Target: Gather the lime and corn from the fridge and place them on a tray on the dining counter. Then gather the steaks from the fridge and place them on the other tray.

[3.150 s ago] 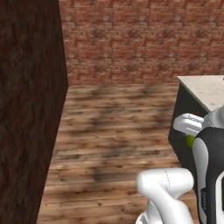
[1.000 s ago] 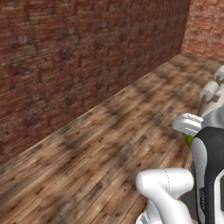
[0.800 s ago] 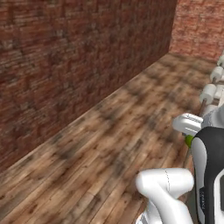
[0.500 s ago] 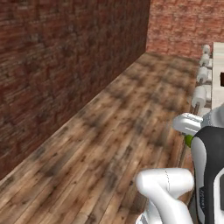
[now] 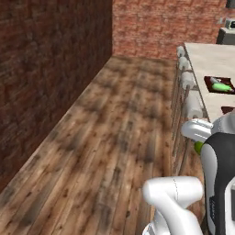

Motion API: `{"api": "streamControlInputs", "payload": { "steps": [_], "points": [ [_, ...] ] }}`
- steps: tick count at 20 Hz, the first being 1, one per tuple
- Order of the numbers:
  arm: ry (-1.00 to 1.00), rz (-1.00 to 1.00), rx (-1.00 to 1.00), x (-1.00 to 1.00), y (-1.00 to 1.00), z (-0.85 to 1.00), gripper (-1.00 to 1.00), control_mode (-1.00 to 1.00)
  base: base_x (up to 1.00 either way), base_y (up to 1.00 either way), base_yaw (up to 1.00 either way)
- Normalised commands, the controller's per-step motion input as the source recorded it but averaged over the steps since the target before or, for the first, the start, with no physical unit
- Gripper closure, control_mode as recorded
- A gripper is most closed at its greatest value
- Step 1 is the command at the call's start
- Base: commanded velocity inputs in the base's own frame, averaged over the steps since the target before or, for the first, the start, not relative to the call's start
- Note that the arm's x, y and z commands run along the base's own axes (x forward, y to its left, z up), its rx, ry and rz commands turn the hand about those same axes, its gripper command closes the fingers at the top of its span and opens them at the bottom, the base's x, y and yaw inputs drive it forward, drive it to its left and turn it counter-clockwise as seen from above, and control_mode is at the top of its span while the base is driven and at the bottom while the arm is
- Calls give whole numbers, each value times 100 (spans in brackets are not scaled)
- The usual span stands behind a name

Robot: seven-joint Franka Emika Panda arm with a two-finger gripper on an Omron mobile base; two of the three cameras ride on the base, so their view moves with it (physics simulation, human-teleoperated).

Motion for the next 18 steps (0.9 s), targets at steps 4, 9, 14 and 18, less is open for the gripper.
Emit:
{"api": "streamControlInputs", "payload": {
  "steps": [4, 9, 14, 18],
  "points": [
    [0, 0, 0, 0, 0, 0, 100, 100, 75, 40, -44],
    [0, 0, 0, 0, 0, 0, 100, 100, 70, 50, -45],
    [0, 0, 0, 0, 0, 0, 100, 100, 67, 61, -46],
    [0, 0, 0, 0, 0, 0, 100, 100, 69, 58, -46]
  ]
}}
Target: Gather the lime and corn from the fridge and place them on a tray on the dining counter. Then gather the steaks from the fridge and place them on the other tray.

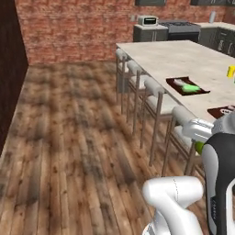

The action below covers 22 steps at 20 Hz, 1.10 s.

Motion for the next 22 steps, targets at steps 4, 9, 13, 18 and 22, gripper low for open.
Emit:
{"api": "streamControlInputs", "payload": {
  "steps": [4, 9, 13, 18, 22],
  "points": [
    [0, 0, 0, 0, 0, 0, 100, 100, 71, 56, -46],
    [0, 0, 0, 0, 0, 0, 100, 100, 73, 59, -47],
    [0, 0, 0, 0, 0, 0, 100, 100, 76, 64, -46],
    [0, 0, 0, 0, 0, 0, 100, 100, 79, 67, -45],
    [0, 0, 0, 0, 0, 0, 100, 100, 83, 67, -45]
  ]
}}
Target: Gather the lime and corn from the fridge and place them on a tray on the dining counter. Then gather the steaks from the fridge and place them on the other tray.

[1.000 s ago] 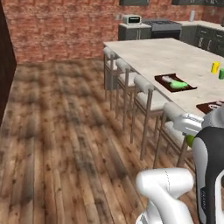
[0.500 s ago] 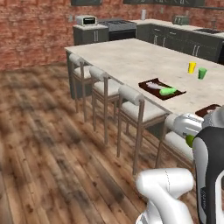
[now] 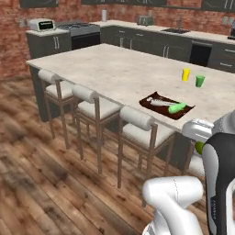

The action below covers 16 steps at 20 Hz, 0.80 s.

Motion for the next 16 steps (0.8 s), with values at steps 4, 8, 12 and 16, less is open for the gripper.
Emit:
{"api": "streamControlInputs", "payload": {
  "steps": [4, 8, 12, 16],
  "points": [
    [0, 0, 0, 0, 0, 0, 100, 100, 83, 64, -45],
    [0, 0, 0, 0, 0, 0, 100, 100, 78, 58, -47],
    [0, 0, 0, 0, 0, 0, 100, 100, 74, 46, -47],
    [0, 0, 0, 0, 0, 0, 100, 100, 72, 38, -47]
  ]
}}
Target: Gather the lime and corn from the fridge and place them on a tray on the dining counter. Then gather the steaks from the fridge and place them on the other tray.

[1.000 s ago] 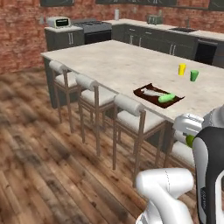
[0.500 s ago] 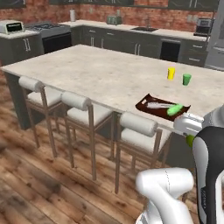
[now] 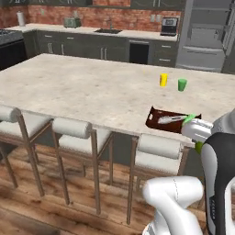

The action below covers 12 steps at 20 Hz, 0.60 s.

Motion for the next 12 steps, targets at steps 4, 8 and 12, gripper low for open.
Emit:
{"api": "streamControlInputs", "payload": {
  "steps": [4, 8, 12],
  "points": [
    [0, 0, 0, 0, 0, 0, 100, 100, 76, 30, -46],
    [0, 0, 0, 0, 0, 0, 100, 100, 77, 17, -44],
    [0, 0, 0, 0, 0, 0, 100, 100, 77, 18, -43]
  ]
}}
